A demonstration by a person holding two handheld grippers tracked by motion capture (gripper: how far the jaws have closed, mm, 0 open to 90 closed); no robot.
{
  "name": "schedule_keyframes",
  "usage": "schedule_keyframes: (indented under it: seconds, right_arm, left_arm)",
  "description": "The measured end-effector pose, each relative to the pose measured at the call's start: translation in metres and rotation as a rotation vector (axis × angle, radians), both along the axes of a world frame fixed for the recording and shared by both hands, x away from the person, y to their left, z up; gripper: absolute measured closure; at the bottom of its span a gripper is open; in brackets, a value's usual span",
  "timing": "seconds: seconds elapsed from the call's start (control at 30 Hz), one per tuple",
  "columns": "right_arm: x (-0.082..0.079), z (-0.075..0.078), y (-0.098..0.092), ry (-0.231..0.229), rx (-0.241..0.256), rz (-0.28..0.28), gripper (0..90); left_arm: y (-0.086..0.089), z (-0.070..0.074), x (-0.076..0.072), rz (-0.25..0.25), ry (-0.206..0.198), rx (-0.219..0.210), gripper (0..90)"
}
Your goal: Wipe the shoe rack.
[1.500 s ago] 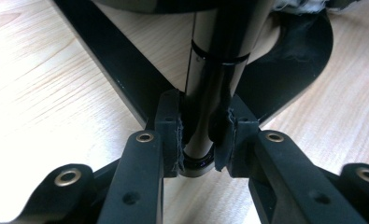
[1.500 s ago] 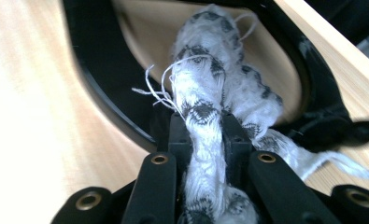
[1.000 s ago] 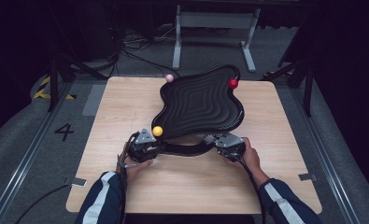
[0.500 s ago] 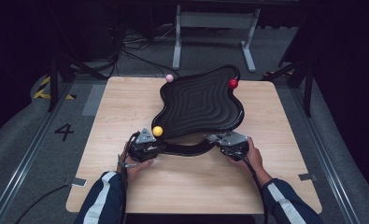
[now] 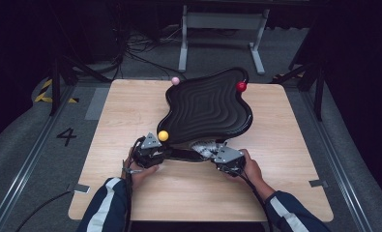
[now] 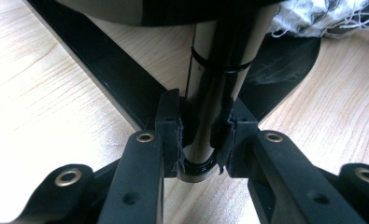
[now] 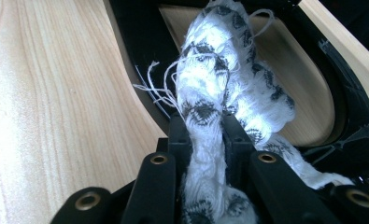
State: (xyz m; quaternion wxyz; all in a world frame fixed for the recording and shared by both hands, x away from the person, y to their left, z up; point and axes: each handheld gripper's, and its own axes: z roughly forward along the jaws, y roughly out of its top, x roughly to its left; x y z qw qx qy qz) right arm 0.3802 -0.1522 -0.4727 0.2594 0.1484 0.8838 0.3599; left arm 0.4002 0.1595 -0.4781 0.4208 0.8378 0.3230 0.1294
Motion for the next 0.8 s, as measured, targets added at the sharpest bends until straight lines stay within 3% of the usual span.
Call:
schedule_keyframes:
  seconds: [0.33, 0.5, 0.6, 0.8]
  right_arm:
    - [0.018, 0.003, -0.026, -0.028, -0.025, -0.115, 78.9]
    - [0.033, 0.002, -0.045, -0.033, -0.036, -0.217, 78.7]
    - [0.039, 0.001, -0.053, -0.003, -0.019, -0.259, 78.7]
    - [0.034, 0.002, -0.047, 0.010, -0.024, -0.214, 79.2]
  left_arm:
    - [-0.001, 0.000, 0.002, -0.010, -0.002, -0.002, 72.7]
    - [-0.001, 0.000, 0.002, -0.010, -0.002, -0.001, 72.5]
    - [-0.001, 0.000, 0.002, -0.011, -0.003, 0.003, 72.5]
    - [-0.001, 0.000, 0.002, -0.012, -0.002, 0.003, 72.4]
